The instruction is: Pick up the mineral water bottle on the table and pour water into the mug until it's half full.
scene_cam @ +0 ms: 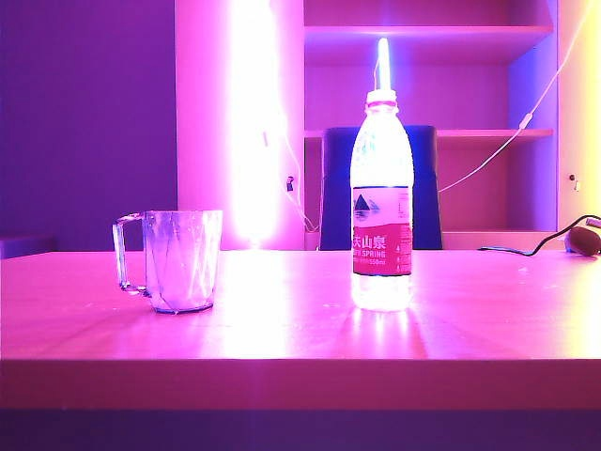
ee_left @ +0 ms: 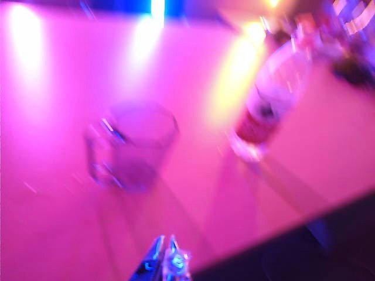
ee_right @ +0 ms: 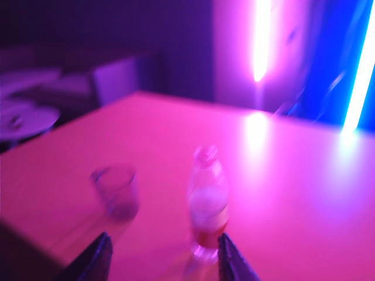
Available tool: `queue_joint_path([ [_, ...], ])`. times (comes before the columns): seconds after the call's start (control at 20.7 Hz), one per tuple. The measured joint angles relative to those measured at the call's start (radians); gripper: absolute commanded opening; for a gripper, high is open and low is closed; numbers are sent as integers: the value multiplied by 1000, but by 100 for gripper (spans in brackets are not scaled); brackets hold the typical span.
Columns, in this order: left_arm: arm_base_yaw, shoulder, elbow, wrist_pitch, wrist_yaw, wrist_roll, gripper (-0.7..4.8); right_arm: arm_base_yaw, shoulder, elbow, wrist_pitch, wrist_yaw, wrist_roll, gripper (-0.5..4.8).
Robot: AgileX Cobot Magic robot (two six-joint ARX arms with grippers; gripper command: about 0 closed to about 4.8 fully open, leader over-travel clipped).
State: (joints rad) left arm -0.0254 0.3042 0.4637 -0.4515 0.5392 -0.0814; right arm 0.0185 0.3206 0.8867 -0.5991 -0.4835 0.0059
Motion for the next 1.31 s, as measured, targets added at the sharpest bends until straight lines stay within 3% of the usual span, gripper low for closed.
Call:
queue_joint_path([
  [0.15, 0, 164, -1, -19, 37, 30, -5, 1, 152, -68, 52, -31, -4, 284],
  [0.24, 0, 206, 1, -9, 40, 40, -5, 1, 225, -203, 217, -34, -6, 284],
  [0.34, 0, 209, 10, -13, 41, 41, -5, 5, 320, -372, 520, -44, 38, 285],
  [0.39, 0, 200, 20, -13, 42, 41, -5, 12, 358, -426, 625, -40, 64, 312],
  [0.44, 0, 187, 37, -10, 43, 45, -5, 31, 435, -525, 843, -13, 99, 361],
  [0.48, 0, 180, 47, -5, 43, 60, -5, 43, 493, -571, 956, -6, 107, 448],
  [0.53, 0, 169, 58, 0, 44, 84, -5, 63, 594, -620, 1093, 11, 113, 474],
  [0.82, 0, 117, 97, 27, 45, 134, -5, 237, 1196, -586, 1720, 77, 121, 479],
  [0.97, 0, 114, 97, 29, 45, 134, -5, 280, 1374, -491, 1846, 113, 121, 479],
  [1.31, 0, 110, 97, 28, 45, 134, -5, 290, 1577, -244, 1783, 169, 121, 479],
])
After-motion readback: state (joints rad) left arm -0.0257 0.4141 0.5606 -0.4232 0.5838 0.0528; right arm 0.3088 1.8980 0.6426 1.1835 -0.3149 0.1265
